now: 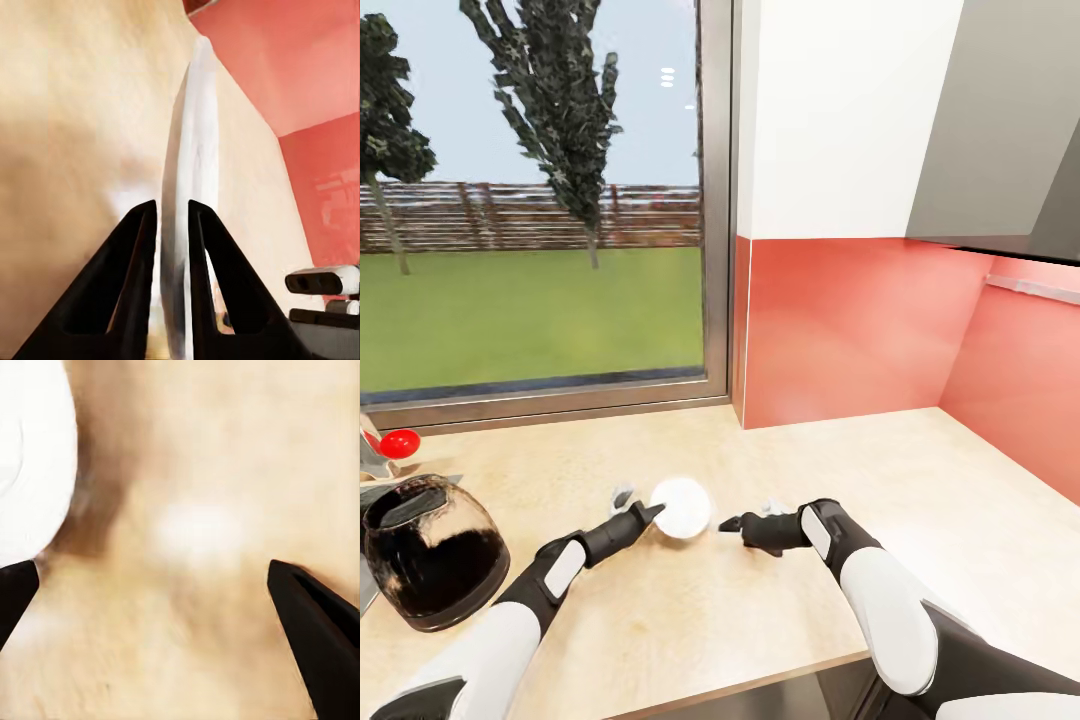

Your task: Set up a coffee station on the kitchen countertop: keep the coffee maker on the countertop, move the bottle of coffee from the kitchen shelf to the counter next to the coffee maker, place a paper coffee filter on top of the coffee maker, put the saucer next to the coffee maker with the coffee cup on the saucer, and place the electric kettle next to the coffee maker.

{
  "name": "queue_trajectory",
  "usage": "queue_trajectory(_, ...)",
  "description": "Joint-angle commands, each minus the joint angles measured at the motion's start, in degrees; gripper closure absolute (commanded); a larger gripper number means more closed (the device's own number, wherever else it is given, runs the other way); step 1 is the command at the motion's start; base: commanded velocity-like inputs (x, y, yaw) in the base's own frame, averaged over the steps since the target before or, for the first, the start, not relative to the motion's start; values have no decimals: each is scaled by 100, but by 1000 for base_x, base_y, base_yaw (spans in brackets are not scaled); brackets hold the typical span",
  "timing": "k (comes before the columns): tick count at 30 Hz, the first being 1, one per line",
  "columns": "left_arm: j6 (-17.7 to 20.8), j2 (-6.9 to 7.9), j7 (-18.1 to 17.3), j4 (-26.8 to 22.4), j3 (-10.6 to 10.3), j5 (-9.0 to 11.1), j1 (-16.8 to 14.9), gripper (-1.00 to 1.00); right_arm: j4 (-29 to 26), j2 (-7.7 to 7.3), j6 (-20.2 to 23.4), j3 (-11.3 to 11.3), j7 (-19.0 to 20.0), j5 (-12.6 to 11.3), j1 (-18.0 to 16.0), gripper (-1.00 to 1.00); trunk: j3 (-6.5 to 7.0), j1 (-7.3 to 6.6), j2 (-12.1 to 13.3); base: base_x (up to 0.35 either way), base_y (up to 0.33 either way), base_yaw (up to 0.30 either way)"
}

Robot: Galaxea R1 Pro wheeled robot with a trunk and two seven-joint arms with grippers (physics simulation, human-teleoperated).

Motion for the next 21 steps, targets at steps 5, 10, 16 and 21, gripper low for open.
queue_trajectory(5, 121, 427, -17, -169, 69, 420, -109, 100, -542, 5, 13, -24, 19, 99, -4, -100, -14, 4, -13, 0, 0, 0)
queue_trajectory(10, 725, 452, -16, -981, 77, 555, -182, 100, -1382, 5, 5, -27, 18, 94, -4, -100, -14, 4, -13, 0, 0, 0)
queue_trajectory(16, 1029, 443, -23, -1379, 28, 978, -121, 100, -2938, 5, -128, -10, 377, 90, -4, -100, -14, 4, -13, 0, 0, 0)
queue_trajectory(21, 1043, 429, -31, -1388, 9, 1014, -99, 100, -3407, 5, -144, -6, 569, 96, -4, -100, -14, 4, -13, 0, 0, 0)
